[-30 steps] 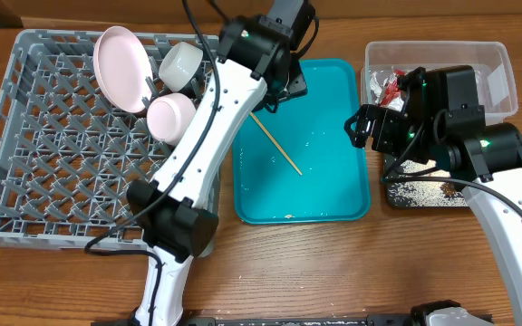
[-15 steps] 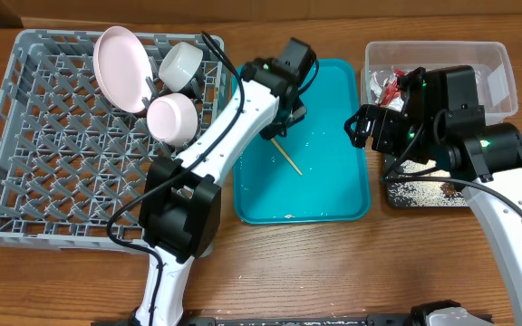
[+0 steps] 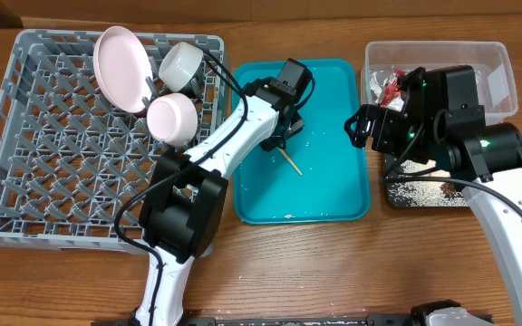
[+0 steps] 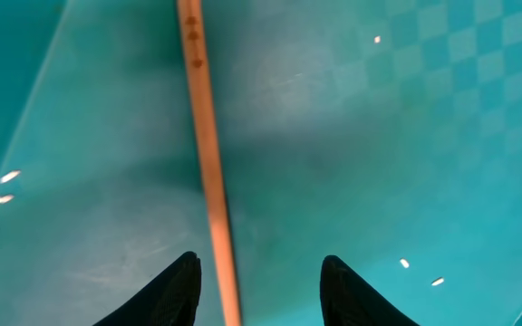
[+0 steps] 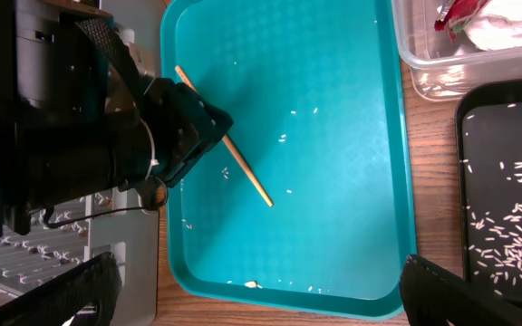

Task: Sort waste into correct bins and load items into the dishwasher
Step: 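Return the left gripper to the tray and grasp the second chopstick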

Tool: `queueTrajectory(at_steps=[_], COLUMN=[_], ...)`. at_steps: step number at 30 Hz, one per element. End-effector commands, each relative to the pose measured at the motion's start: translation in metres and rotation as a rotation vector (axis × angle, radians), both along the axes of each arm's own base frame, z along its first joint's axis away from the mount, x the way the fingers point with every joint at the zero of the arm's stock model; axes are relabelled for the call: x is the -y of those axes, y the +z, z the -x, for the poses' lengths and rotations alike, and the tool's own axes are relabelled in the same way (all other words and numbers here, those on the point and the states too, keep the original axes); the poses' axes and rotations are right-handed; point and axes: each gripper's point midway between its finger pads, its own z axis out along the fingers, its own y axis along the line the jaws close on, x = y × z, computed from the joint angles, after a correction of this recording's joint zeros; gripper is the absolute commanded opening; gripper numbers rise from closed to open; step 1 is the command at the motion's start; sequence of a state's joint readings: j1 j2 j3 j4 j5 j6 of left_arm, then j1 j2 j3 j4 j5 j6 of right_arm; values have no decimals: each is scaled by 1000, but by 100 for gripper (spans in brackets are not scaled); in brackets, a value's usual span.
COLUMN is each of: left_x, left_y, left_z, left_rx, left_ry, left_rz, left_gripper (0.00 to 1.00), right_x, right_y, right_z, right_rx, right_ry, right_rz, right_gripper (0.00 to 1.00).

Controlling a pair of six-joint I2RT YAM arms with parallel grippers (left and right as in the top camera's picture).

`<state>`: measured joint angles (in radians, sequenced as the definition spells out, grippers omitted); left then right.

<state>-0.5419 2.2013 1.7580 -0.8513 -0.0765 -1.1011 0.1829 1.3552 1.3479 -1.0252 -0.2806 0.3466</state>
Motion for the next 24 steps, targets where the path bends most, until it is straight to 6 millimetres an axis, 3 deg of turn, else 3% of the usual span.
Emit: queueTrajectory(at_steps=[1,24], left_x=[-3,-14], left_y=[-9,-30], left_z=[4,10], left_rx=[-5,-5], left_ry=[14,65], left_rz=[-17,-56], left_gripper=[45,45], right_x=[2,2], right_y=[1,1], right_z=[-1,-1], right_rx=[8,8], right_ry=[-4,-4], right_rz=[9,9], right_gripper=[100,100])
